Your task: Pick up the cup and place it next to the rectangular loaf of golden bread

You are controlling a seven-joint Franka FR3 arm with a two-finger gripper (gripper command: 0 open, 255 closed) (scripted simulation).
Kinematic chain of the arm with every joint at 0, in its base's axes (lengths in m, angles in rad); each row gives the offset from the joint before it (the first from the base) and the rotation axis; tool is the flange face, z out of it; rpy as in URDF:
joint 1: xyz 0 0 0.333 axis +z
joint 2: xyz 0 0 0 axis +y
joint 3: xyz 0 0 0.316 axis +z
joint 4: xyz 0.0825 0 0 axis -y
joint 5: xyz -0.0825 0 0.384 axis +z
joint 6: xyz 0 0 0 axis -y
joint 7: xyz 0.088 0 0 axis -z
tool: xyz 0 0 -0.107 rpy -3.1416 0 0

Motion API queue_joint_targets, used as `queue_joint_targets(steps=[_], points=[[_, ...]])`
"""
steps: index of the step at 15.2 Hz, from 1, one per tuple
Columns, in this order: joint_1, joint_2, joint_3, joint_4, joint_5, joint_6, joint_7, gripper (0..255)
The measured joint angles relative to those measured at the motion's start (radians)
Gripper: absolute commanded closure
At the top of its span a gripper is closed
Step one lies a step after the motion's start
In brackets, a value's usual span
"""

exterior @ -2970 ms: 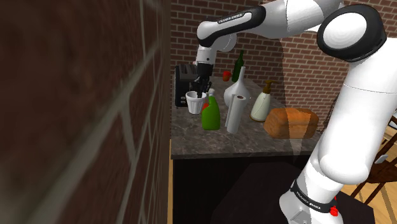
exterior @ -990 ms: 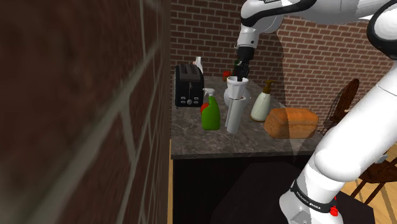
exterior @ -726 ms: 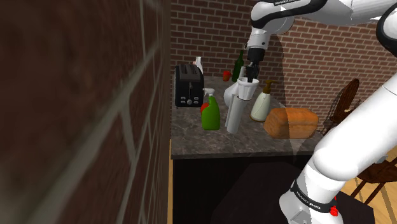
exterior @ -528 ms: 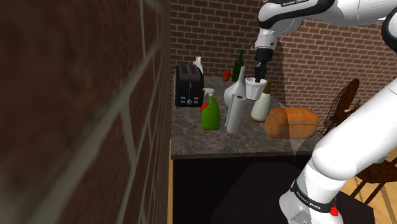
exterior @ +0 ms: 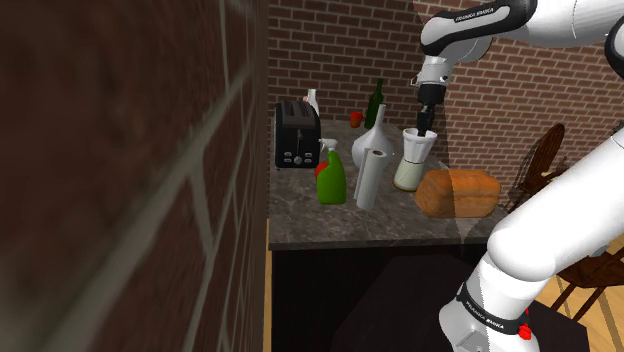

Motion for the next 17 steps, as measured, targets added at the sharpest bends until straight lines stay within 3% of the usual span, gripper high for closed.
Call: queue_joint_targets(steps=[17], points=[[-0.005,0.041,-0.019,-0.188,0.003,0.225,-0.03,255]])
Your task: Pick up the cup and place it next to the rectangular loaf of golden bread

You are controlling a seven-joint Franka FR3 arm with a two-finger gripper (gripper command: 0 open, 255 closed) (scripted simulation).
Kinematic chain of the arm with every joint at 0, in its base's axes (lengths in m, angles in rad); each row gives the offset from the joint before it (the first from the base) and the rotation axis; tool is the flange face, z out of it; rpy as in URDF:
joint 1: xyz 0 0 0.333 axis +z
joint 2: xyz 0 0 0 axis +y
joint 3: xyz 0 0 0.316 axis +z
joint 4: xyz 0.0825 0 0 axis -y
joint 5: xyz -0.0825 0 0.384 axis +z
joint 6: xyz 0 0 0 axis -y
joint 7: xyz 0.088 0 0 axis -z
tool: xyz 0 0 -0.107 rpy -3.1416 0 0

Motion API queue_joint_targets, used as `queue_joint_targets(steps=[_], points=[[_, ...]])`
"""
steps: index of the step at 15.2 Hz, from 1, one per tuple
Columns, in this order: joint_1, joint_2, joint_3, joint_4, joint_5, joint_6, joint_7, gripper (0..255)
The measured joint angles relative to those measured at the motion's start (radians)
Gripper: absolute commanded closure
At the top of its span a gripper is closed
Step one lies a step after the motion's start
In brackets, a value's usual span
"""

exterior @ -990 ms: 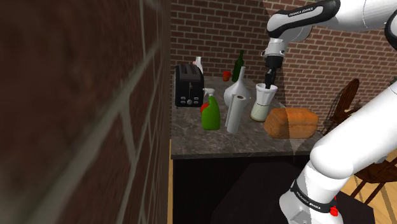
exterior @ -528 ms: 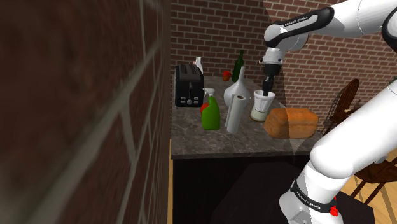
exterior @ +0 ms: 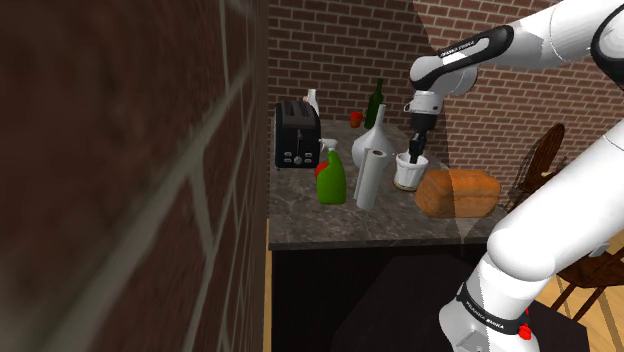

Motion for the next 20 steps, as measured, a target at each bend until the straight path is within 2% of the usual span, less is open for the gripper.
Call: queue_joint_targets(steps=[20], points=[[0.006,0.137,-0.023,-0.146,0.047,0.269,-0.061,255]])
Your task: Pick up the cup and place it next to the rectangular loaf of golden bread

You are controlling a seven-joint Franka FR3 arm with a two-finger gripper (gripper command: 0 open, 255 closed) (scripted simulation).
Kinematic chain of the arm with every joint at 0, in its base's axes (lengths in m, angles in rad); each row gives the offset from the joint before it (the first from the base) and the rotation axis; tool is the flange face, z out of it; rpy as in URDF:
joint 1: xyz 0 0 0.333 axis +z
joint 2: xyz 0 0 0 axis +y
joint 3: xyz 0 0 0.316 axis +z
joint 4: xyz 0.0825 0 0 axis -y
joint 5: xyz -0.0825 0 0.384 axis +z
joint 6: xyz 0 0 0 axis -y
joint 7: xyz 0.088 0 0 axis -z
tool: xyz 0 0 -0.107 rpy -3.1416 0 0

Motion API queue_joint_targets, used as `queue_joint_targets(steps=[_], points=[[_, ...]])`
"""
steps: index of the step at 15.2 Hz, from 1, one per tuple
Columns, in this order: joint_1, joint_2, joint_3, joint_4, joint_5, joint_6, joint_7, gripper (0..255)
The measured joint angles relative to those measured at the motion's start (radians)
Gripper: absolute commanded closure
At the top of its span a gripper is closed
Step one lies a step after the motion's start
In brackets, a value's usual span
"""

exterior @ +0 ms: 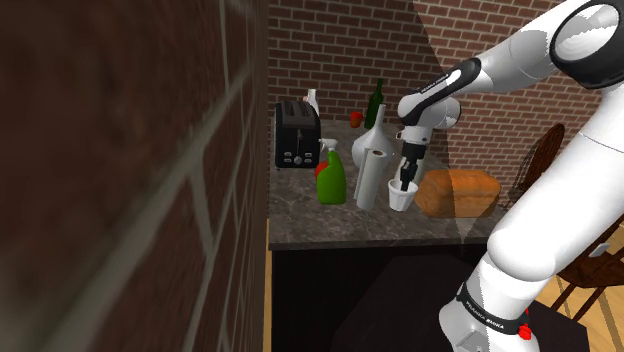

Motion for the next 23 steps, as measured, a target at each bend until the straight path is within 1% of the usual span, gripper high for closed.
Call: queue_joint_targets(steps=[5,6,12,17,23], points=[[0.0,0.001,0.0,-0.004,0.0,0.005,-0.001,255],[0.0,0.001,0.0,-0.004,0.0,0.006,-0.001,0],[0.0,0.001,0.0,-0.004,0.0,0.006,-0.001,0],[-0.003,-0.028,0.001,0.084,-0.014,-0.108,0.012,0],[-0.005,-0.033,0.0,0.098,-0.017,-0.127,0.012,0]])
